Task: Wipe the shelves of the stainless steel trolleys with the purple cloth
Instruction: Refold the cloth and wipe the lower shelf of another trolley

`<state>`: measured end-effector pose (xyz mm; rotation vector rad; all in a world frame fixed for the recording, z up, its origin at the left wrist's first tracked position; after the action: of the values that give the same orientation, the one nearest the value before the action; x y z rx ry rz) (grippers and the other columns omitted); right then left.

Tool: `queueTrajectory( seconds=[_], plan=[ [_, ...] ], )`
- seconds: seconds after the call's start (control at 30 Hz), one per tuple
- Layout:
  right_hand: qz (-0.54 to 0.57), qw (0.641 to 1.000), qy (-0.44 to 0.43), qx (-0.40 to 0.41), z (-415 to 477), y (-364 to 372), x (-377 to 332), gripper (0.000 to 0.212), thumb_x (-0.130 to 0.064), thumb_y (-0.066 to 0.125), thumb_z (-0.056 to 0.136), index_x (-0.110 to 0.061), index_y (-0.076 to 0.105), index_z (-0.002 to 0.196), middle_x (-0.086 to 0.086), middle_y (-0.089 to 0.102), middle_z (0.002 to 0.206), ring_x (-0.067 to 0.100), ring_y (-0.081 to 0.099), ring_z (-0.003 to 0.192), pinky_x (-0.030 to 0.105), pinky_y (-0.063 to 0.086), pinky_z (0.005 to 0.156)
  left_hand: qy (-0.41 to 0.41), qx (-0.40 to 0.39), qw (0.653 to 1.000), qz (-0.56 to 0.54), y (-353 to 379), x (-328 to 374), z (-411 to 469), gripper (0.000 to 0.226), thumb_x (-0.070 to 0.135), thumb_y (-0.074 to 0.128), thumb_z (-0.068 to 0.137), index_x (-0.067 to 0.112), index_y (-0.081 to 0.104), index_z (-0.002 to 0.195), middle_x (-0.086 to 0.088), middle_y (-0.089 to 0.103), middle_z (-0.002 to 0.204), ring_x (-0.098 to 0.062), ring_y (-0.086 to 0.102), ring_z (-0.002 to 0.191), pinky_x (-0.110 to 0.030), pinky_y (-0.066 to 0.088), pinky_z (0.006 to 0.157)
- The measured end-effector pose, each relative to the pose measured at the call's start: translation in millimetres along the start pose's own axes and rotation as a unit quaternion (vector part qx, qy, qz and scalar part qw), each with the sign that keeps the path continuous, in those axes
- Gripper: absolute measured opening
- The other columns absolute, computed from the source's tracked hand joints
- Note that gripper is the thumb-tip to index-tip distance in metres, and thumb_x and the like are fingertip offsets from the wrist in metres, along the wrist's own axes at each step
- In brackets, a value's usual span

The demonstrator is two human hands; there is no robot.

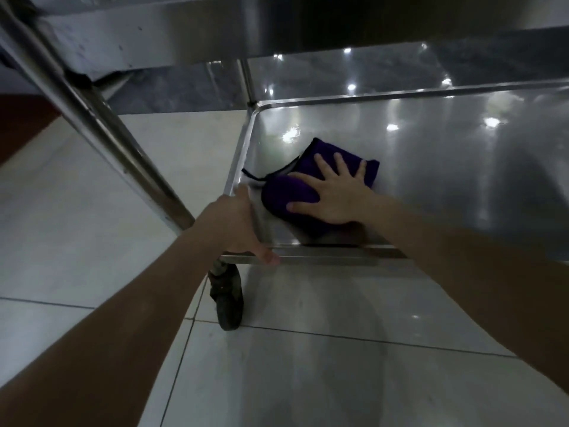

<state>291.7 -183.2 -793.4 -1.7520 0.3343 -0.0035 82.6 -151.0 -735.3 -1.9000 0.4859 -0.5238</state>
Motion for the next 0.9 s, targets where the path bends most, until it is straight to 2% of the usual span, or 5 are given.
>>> queueTrajectory(
  seconds=[0.33,0.53,0.63,0.77,0.9],
  plan=[
    [0.002,0.996,0.084,-0.005,128.6,-35.9,3.1,0.114,-0.115,0.011,0.060,-0.065,-0.003,0.162,0.008,-0.013,0.180,0.052,-0.019,0.160,0.088,-0.018,0.107,-0.009,-0.005,0.999,-0.030,2.0,-10.1,15.5,0.152,0.073,0.102,0.030,0.013,0.029,0.150,-0.014,0.059,0.130,-0.035,0.059,0.116,-0.045,0.052,0.088],
    [-0.018,0.999,-0.024,0.011,33.5,-6.3,-31.1,0.094,-0.108,0.013,0.076,-0.068,-0.005,0.159,0.003,-0.012,0.181,0.046,-0.017,0.162,0.082,-0.017,0.116,0.013,0.011,0.999,-0.048,-0.7,-4.7,12.1,0.161,0.072,0.103,0.031,0.014,0.024,0.158,-0.013,0.059,0.141,-0.036,0.057,0.130,-0.044,0.052,0.099],
    [-0.013,0.997,-0.076,0.031,-39.0,12.0,-43.2,0.085,-0.104,0.011,0.081,-0.070,-0.011,0.156,0.000,-0.009,0.181,0.038,-0.016,0.164,0.077,-0.018,0.118,0.015,0.007,0.998,-0.068,-4.7,-0.5,5.9,0.149,0.065,0.106,0.033,0.011,0.029,0.148,-0.014,0.061,0.136,-0.037,0.062,0.124,-0.041,0.054,0.089],
    [-0.007,0.994,-0.105,0.005,-101.0,16.3,-35.8,0.094,-0.105,0.020,0.079,-0.067,-0.009,0.160,-0.006,-0.008,0.181,0.026,-0.017,0.165,0.070,-0.015,0.126,0.023,0.055,0.995,-0.076,-13.7,11.6,-13.0,0.168,0.051,0.110,0.040,0.009,0.009,0.167,-0.027,0.046,0.151,-0.045,0.048,0.141,-0.058,0.051,0.109],
    [0.212,0.971,-0.096,0.052,-129.1,-24.0,-22.2,0.091,-0.093,0.047,0.089,-0.060,0.009,0.165,-0.008,0.026,0.176,0.021,0.017,0.164,0.058,0.001,0.133,0.050,0.083,0.994,-0.043,1.7,31.1,-38.0,0.111,0.027,0.090,0.084,0.008,0.019,0.168,-0.023,0.032,0.163,-0.039,0.029,0.155,-0.050,0.033,0.125]
  ],
)
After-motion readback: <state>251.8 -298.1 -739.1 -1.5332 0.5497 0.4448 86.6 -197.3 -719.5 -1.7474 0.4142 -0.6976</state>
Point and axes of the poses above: each hand's wrist, its own z-axis towards the middle knuckle, its own y-axis out of the palm, x = y × z, the point moved 9 cm from there along z, towards the middle knuckle
